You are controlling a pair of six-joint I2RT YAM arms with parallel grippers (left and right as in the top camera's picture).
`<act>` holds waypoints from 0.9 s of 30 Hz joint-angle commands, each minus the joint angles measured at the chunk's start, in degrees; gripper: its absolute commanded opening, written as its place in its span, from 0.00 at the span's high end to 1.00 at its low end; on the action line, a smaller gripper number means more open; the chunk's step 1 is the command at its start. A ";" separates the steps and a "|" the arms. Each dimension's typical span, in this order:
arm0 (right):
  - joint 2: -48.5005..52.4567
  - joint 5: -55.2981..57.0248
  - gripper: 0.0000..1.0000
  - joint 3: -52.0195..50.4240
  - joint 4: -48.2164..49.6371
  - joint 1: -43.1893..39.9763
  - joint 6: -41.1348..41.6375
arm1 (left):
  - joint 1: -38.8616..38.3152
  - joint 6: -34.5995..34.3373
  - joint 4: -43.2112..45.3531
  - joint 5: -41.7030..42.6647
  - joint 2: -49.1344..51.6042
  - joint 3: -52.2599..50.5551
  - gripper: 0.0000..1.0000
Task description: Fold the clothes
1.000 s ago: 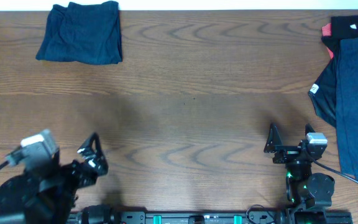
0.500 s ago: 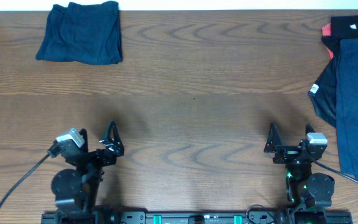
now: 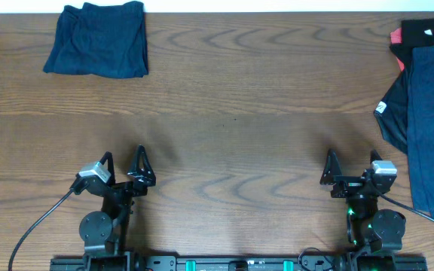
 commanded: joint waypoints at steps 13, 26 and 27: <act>-0.42 0.59 0.01 -0.09 -0.31 -0.57 -0.87 | -2.69 -0.02 -6.82 -7.10 -0.63 -0.20 0.02; -0.42 0.59 0.01 -0.09 -0.31 -0.57 -0.87 | -1.05 -0.04 -6.82 -7.08 -0.63 -0.20 0.02; -0.42 0.61 0.01 -0.09 -0.28 -0.57 -0.87 | -1.05 -0.04 -6.82 -7.08 -0.63 -0.20 0.02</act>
